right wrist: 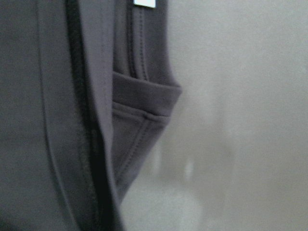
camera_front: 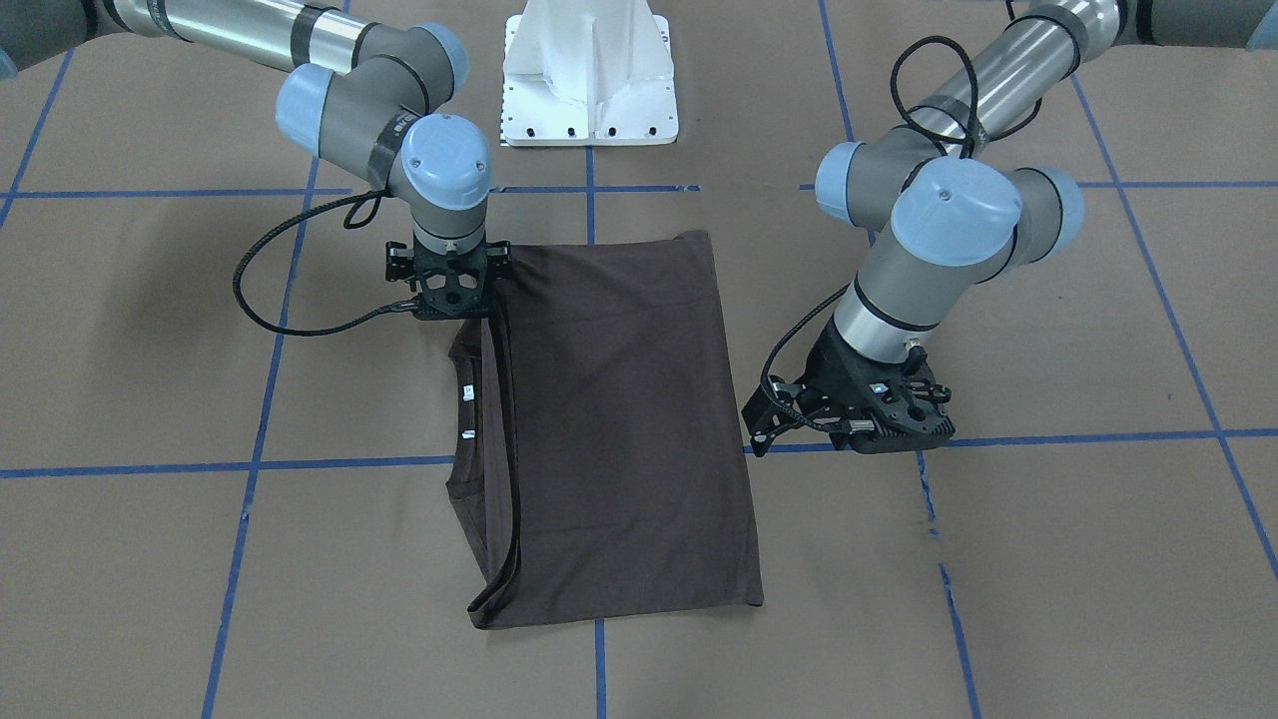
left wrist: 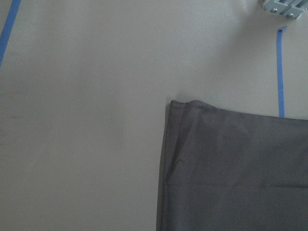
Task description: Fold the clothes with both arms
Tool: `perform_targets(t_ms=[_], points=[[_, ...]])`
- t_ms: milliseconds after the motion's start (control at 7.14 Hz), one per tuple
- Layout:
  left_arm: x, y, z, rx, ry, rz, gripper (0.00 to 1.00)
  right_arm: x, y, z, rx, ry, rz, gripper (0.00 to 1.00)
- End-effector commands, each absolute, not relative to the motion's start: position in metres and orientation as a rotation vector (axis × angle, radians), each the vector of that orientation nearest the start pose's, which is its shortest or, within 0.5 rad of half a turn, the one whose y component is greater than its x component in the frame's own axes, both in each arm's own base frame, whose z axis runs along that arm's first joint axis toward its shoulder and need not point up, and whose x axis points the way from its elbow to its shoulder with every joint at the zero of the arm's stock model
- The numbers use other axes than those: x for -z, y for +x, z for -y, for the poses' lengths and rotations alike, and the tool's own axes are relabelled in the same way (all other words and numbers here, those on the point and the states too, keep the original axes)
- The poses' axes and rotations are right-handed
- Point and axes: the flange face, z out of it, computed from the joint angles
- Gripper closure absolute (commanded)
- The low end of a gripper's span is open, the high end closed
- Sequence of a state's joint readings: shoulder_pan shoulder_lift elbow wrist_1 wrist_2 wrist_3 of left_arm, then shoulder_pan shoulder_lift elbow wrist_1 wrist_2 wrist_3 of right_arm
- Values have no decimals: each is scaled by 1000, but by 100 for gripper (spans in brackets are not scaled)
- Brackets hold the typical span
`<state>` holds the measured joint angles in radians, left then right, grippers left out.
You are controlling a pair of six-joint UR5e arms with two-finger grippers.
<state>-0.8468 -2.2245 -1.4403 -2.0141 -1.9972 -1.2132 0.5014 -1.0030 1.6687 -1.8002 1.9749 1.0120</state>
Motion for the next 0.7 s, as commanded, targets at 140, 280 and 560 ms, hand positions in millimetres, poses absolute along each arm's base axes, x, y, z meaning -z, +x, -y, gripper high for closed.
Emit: perform_targets(t_ms=[140,280,560], points=[[-272,416,606,240,212,-1009,0,-338,-499,407,111,-113,564,0],[-272,416,606,240,212,-1009,0,-322,-488,406,110,-99,593,0],[-266,416,604,240,215,-1020,0,-277,-488,418,108,-9,692,0]])
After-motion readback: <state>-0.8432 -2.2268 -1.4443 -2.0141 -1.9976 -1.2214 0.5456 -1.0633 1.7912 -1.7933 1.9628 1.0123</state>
